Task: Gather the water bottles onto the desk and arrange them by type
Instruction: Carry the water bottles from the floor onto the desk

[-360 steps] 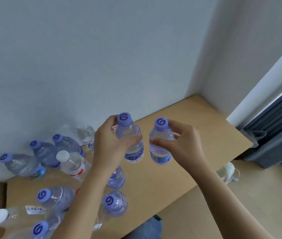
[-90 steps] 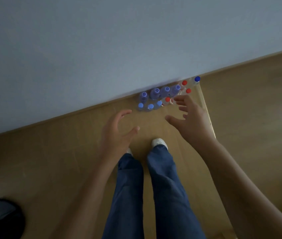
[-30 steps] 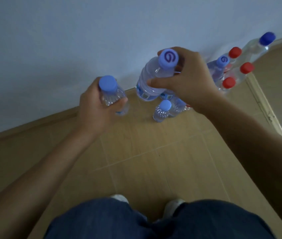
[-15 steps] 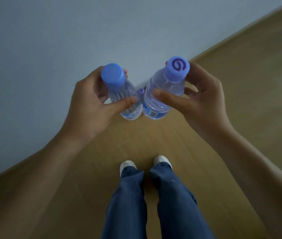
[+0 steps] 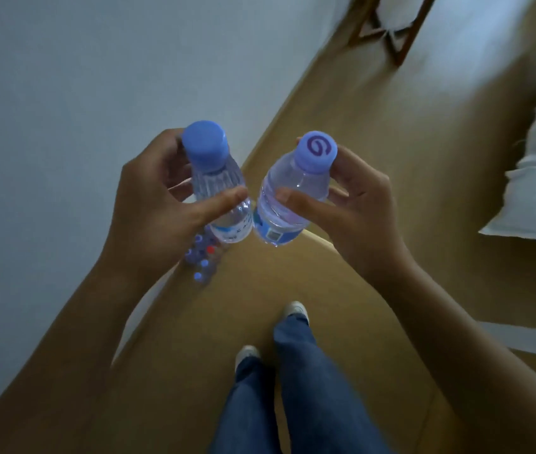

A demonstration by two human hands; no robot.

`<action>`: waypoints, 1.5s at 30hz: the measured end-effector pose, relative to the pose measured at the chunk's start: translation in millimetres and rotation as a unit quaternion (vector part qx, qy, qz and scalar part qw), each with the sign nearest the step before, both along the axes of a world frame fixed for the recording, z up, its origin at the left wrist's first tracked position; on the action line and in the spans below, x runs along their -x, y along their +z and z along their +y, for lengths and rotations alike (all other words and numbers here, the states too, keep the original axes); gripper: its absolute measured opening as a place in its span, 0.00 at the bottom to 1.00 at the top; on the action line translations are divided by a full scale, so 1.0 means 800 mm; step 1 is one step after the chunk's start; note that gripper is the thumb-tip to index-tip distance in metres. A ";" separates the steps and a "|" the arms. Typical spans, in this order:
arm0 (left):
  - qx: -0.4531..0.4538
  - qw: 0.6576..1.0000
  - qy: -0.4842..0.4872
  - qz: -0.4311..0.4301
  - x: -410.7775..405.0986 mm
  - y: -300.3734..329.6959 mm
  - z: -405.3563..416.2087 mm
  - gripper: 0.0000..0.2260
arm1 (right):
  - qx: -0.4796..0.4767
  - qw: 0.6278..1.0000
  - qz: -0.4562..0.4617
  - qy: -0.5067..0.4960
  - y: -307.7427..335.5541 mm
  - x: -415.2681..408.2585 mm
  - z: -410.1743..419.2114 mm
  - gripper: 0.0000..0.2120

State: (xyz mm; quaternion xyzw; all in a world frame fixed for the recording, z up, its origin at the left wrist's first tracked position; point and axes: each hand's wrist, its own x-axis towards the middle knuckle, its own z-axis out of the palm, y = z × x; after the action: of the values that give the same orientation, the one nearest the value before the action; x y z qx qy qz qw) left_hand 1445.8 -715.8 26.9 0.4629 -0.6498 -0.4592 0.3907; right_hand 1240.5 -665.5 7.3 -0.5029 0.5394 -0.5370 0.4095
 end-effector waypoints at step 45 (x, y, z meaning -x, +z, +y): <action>0.119 0.951 -0.284 0.015 1.239 0.171 -0.789 0.17 | 0.057 0.938 0.039 -0.340 0.140 1.139 -0.655 0.14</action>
State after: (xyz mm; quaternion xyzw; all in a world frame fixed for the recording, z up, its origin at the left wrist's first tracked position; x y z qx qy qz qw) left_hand 454.4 -1347.0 163.8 0.2021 -0.7985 -0.4772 0.3063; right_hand 329.3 -1189.3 119.7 -0.3328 0.6621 -0.6542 0.1514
